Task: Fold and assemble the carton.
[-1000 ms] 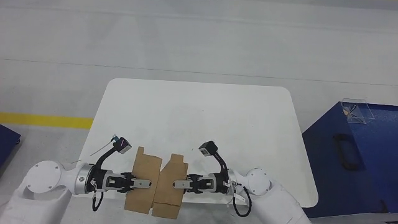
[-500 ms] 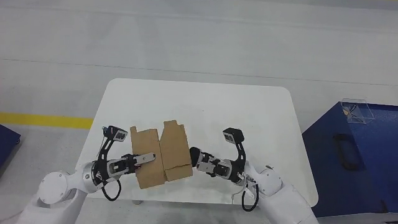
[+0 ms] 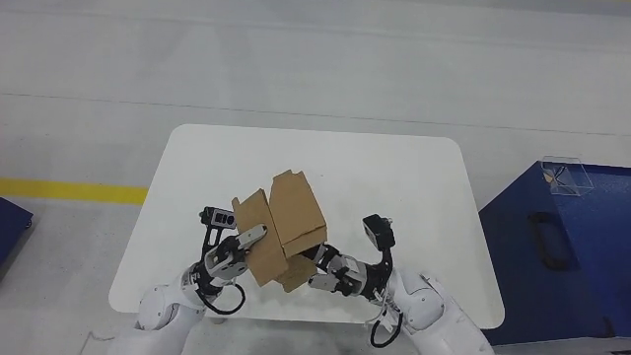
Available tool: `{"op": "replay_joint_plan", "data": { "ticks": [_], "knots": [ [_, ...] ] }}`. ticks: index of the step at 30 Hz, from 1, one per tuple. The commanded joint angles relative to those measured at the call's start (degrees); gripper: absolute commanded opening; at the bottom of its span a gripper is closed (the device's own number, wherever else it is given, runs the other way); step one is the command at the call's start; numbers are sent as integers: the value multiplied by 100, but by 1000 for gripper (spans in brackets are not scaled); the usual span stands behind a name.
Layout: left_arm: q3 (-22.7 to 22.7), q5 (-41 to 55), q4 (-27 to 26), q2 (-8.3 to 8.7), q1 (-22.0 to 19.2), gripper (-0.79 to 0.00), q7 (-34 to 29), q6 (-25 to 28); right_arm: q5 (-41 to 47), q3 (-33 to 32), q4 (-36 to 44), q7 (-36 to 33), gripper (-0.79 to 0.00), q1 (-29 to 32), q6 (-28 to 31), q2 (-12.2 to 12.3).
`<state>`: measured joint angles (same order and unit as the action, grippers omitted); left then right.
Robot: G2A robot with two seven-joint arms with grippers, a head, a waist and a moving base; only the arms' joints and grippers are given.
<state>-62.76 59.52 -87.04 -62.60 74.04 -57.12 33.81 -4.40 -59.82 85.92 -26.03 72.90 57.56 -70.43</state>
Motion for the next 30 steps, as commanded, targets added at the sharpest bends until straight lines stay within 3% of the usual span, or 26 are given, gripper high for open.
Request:
{"op": "replay_joint_plan", "data": {
  "ticks": [1, 9, 10, 11, 12, 17, 24, 27, 30],
  "knots": [
    [49, -39, 47, -29, -22, -785, -5, 9, -147, 91, -27, 135, -785, 2, -1, -29],
    [35, -83, 108, -100, -11, -785, 36, 0, -155, 307, -92, 264, -785, -20, -57, -65],
    [29, -112, 114, -105, 1, -533, 44, -14, -100, 311, -103, 237, -785, -32, -59, -60],
    [9, -114, 126, -110, 16, -58, 80, -9, -17, 330, -114, 205, -785, -32, -78, -55],
    [-22, -80, 133, -116, 30, 0, 114, -4, 125, 361, -120, 162, -785, -32, -105, -50],
    [-400, 150, 359, -95, 100, 0, 69, -4, 1069, 422, -261, -311, -785, -131, -343, 9],
    [-1501, 530, 1043, 35, 162, 0, -113, 3, 1824, 389, -491, -1187, -785, -230, -843, 114],
    [-1857, -88, 1513, 115, -27, 0, -262, 45, 1935, 386, -551, -1497, -785, -264, -1033, 146],
    [-1919, -285, 1692, 135, -205, 0, -429, -187, 1888, 391, -549, -1732, -785, -274, -1185, 174]
  ]
}}
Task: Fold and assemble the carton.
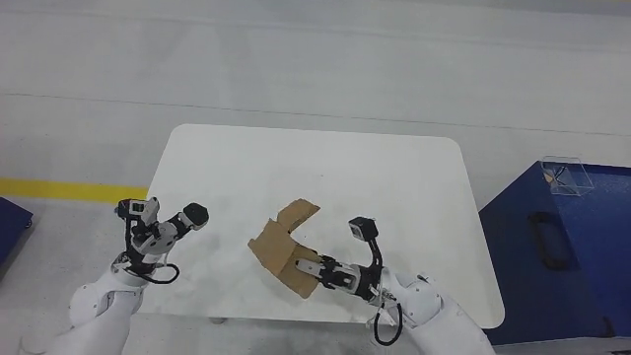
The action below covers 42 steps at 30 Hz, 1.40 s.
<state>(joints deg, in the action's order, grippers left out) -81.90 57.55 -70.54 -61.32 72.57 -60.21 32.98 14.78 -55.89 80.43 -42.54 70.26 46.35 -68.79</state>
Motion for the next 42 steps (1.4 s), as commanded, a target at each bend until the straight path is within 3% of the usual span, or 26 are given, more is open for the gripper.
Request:
{"op": "replay_joint_plan", "data": {
  "ticks": [1, 8, 16, 21, 29, 42],
  "knots": [
    [-18, -192, 47, 12, -95, 0, -188, -76, -66, 2, 9, -160, -785, -23, -119, 18],
    [383, -361, -222, -68, -277, 0, -729, -199, 245, 193, 184, -990, -785, -15, -565, 64],
    [844, -399, -334, -120, -746, 0, -1902, -1105, 247, 357, 411, -1799, -785, -96, -1022, 119],
    [1124, -633, -199, -129, -987, 0, -2494, -1803, 201, 338, 583, -1825, -785, -49, -1099, 150],
    [1633, -1102, 100, -137, -1239, 0, -2779, -2530, 245, 106, 750, -1653, -785, 41, -1026, 218],
    [1778, -786, 38, -77, -1191, 0, -2779, -2532, 366, 2, 851, -1541, -785, 115, -1078, 249]
  ]
}}
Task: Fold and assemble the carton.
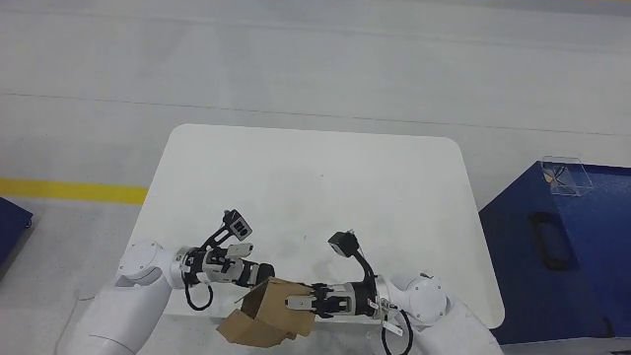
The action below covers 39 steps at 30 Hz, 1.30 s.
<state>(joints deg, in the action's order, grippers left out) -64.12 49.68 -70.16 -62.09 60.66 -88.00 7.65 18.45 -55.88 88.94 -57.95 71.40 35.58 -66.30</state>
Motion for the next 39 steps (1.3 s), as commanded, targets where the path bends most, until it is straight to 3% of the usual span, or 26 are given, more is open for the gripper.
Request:
{"op": "replay_joint_plan", "data": {
  "ticks": [1, 4, 9, 15, 22, 31, 39],
  "knots": [
    [0, 0, 0, 0, 0, 0, 0, 0, 0, 0, 0, -1, -785, 0, 0, 0],
    [-17, -28, 7, 12, -26, 0, 6, -209, -260, -69, 80, 208, -785, 25, -70, 13],
    [-564, -914, -115, 190, 33, 0, 193, 384, -574, -419, 463, 219, -785, 210, -164, 119],
    [-1229, -2462, -1128, 432, 586, 0, 805, 731, -727, -805, 825, 77, -785, 472, -204, 243],
    [-1730, -3671, -2233, 608, 1276, 0, 1234, 697, -796, -920, 951, 74, -785, 628, -212, 305],
    [-1866, -4214, -2850, 725, 1588, 0, 1030, 417, -569, -808, 926, -65, -785, 635, -255, 332],
    [-1568, -4843, -3132, 763, 1558, 0, 1039, 105, -102, -596, 796, -477, -785, 476, -441, 338]
  ]
}}
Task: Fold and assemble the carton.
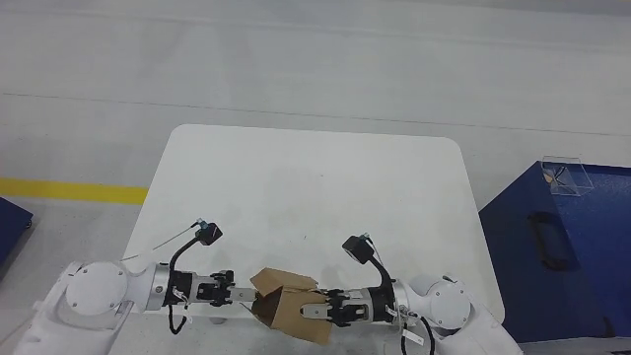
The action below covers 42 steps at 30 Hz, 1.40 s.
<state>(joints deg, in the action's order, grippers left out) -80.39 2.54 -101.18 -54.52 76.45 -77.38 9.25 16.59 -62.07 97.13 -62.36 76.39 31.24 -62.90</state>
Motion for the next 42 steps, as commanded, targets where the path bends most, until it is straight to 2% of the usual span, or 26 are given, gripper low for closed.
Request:
{"op": "replay_joint_plan", "data": {
  "ticks": [1, 12, 22, 28, 33, 35, 39, 42],
  "knots": [
    [107, -181, -54, 7, -32, 0, -7, -94, 132, 36, -49, -61, -785, -45, -3, -2],
    [550, -240, -38, -4, -202, 0, 173, -307, 270, 152, -160, -40, -785, -131, 131, -1],
    [268, 85, -169, 66, -112, 0, 242, -267, 393, 315, -310, -204, -785, -242, -17, 1],
    [387, -124, -306, 84, -54, 0, 360, -325, 664, 352, -393, -337, -785, -336, 9, 0],
    [630, -325, -263, 74, -131, 0, 465, -399, 725, 264, -358, -307, -785, -353, 227, 16],
    [696, -314, -222, 69, -175, -62, 481, -400, 717, 234, -326, -290, -785, -336, 313, 24],
    [799, -236, -170, 65, -244, -77, 458, -380, 741, 186, -271, -228, -785, -305, 497, 35],
    [842, -193, -132, 66, -287, -46, 473, -387, 743, 121, -236, -126, -785, -274, 765, 41]
  ]
}}
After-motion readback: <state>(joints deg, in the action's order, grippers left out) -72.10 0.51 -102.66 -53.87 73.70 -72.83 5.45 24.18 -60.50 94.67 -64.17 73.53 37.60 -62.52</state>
